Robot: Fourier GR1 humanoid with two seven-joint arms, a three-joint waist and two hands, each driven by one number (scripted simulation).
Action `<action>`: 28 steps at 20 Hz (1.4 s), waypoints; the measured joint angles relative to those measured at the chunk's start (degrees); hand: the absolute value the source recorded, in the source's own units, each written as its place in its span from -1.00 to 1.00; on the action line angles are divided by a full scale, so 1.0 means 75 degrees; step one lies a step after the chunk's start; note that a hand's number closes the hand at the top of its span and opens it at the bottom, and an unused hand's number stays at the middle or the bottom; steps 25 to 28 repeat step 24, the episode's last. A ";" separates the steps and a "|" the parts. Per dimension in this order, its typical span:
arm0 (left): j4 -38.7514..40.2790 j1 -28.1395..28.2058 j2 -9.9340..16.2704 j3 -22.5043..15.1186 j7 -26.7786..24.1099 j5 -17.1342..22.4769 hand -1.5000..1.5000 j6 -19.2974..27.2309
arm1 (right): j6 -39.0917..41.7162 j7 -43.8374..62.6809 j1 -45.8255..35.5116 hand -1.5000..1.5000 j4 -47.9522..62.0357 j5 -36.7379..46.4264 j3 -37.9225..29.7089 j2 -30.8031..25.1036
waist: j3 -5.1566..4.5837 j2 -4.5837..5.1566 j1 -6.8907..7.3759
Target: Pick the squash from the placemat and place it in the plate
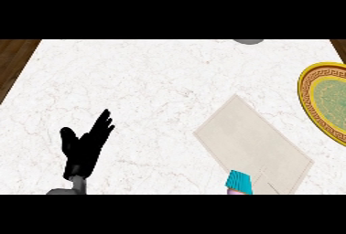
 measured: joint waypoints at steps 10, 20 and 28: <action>0.0071 0.0003 0.0040 0.0173 0.0027 0.0021 0.00 -0.0028 | 0.2654 -0.0926 0.1421 -1.00 0.0137 -0.0495 0.0047 -0.0249 | -0.0031 -0.0079 -0.0167; -0.0028 0.0062 -0.0045 0.0216 0.0125 -0.0082 0.00 0.0029 | 0.2979 -0.1113 0.3018 -1.00 -0.1075 -0.0682 0.0667 0.0152 | -0.0051 -0.0120 -0.0245; -0.0108 0.0166 -0.0073 0.0214 0.0106 -0.0099 0.00 -0.0001 | 0.2857 -0.0812 0.3763 -1.00 -0.2169 -0.0887 0.0862 0.0644 | -0.0054 -0.0129 -0.0259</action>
